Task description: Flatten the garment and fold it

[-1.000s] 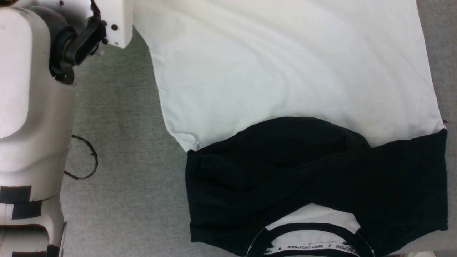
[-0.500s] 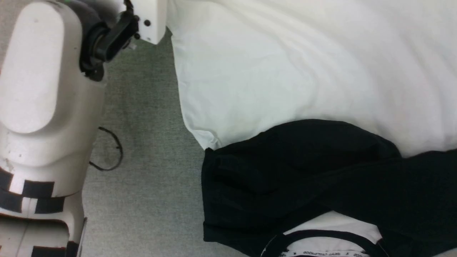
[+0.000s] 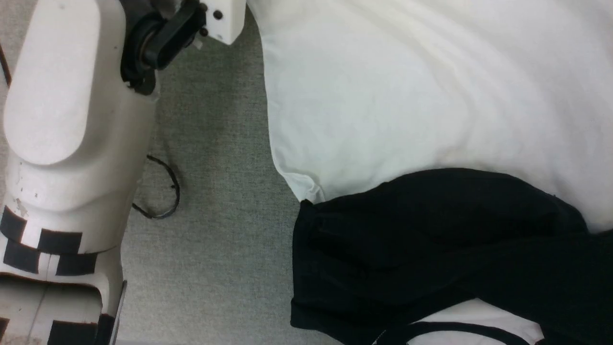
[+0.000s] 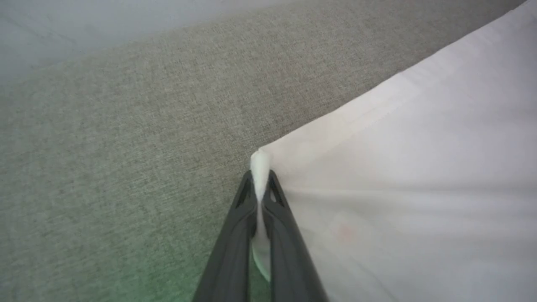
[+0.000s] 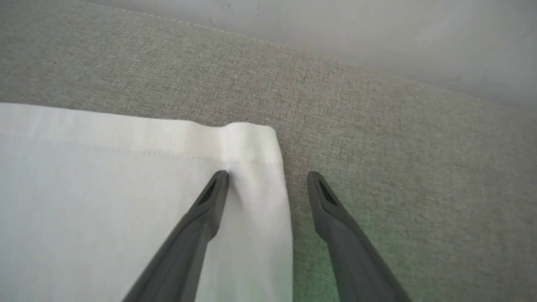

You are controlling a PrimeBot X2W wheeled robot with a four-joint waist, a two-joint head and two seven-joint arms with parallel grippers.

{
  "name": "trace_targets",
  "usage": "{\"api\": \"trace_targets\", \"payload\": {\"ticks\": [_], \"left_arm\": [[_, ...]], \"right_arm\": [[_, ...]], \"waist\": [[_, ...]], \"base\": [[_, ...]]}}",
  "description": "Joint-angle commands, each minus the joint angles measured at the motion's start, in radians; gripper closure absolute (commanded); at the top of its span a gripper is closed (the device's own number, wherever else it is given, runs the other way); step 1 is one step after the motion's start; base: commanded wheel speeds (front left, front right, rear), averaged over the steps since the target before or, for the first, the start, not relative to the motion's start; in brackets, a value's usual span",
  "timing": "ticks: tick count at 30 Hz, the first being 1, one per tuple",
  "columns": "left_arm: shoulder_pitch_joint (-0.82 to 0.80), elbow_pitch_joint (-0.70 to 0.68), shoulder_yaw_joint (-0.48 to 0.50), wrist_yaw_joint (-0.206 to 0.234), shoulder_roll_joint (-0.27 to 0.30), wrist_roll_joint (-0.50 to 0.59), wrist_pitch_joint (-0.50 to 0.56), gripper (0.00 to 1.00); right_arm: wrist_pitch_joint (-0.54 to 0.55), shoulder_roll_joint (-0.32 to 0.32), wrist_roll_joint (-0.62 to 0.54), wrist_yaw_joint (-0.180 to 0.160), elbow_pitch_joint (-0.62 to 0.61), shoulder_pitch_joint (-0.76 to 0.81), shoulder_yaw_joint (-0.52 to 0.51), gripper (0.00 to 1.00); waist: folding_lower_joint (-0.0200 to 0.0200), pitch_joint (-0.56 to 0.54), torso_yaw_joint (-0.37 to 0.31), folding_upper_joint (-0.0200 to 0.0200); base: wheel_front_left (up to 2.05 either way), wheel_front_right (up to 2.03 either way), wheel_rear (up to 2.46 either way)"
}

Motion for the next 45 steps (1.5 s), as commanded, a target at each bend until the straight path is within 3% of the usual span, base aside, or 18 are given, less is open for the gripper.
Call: {"api": "trace_targets", "payload": {"ticks": [1, 9, 10, 11, 12, 13, 20, 30, 37, 45], "left_arm": [[0.002, 0.021, -0.005, -0.007, 0.003, -0.003, 0.0, 1.0], [-0.021, 0.046, -0.019, -0.007, -0.014, -0.006, -0.012, 1.0], [-0.023, 0.051, -0.021, -0.007, -0.017, -0.007, -0.014, 1.0], [-0.025, 0.056, -0.023, -0.007, -0.02, -0.008, -0.017, 1.0], [-0.026, 0.063, -0.026, -0.008, -0.024, -0.009, -0.02, 1.0], [-0.025, 0.071, -0.029, -0.009, -0.029, -0.01, -0.026, 1.0], [-0.027, 0.098, -0.03, -0.015, -0.033, -0.02, -0.066, 1.0], [-0.051, 0.086, 0.013, -0.013, -0.019, -0.008, -0.236, 1.0], [-0.064, 0.114, 0.042, -0.003, -0.002, 0.017, -0.382, 1.0], [-0.012, 0.13, 0.027, -0.023, 0.011, 0.01, -0.459, 1.0]], "right_arm": [[0.011, -0.006, -0.002, -0.001, 0.006, -0.012, 0.007, 0.0], [0.017, -0.002, -0.018, -0.001, 0.032, -0.029, -0.007, 0.0], [0.017, 0.001, -0.023, -0.001, 0.04, -0.033, -0.013, 0.22], [0.018, 0.004, -0.028, -0.001, 0.047, -0.035, -0.018, 0.62], [0.019, 0.005, -0.033, -0.001, 0.054, -0.036, -0.022, 0.87], [0.02, 0.007, -0.038, -0.001, 0.064, -0.035, -0.031, 1.0], [-0.015, 0.036, -0.079, -0.001, 0.096, -0.041, -0.088, 1.0], [-0.155, 0.022, -0.049, -0.001, 0.072, -0.063, -0.096, 1.0], [-0.237, -0.002, -0.018, -0.001, 0.091, -0.054, -0.093, 1.0], [-0.3, -0.021, 0.03, -0.001, 0.104, 0.009, -0.078, 1.0]], "waist": [[-0.0001, 0.01, 0.009, 0.0], [-0.0001, 0.021, 0.029, 0.0], [-0.0001, 0.02, 0.031, 0.0], [-0.0001, 0.019, 0.034, 0.0], [-0.0001, 0.017, 0.038, 0.0], [-0.0001, 0.012, 0.043, 0.0], [-0.0001, -0.005, 0.047, 0.0], [-0.0001, -0.053, 0.018, 0.0], [-0.0001, -0.143, -0.013, 0.0], [-0.0001, -0.247, -0.023, 0.0]], "base": [[0.0, 0.0, 0.0], [0.0, 0.0, 0.0], [0.0, 0.0, 0.0], [0.0, 0.0, 0.0], [0.0, 0.0, 0.0], [0.0, 0.0, 0.0], [0.0, 0.0, 0.0], [0.0, 0.0, 0.0], [0.0, 0.0, 0.0], [0.0, 0.0, 0.0]]}}
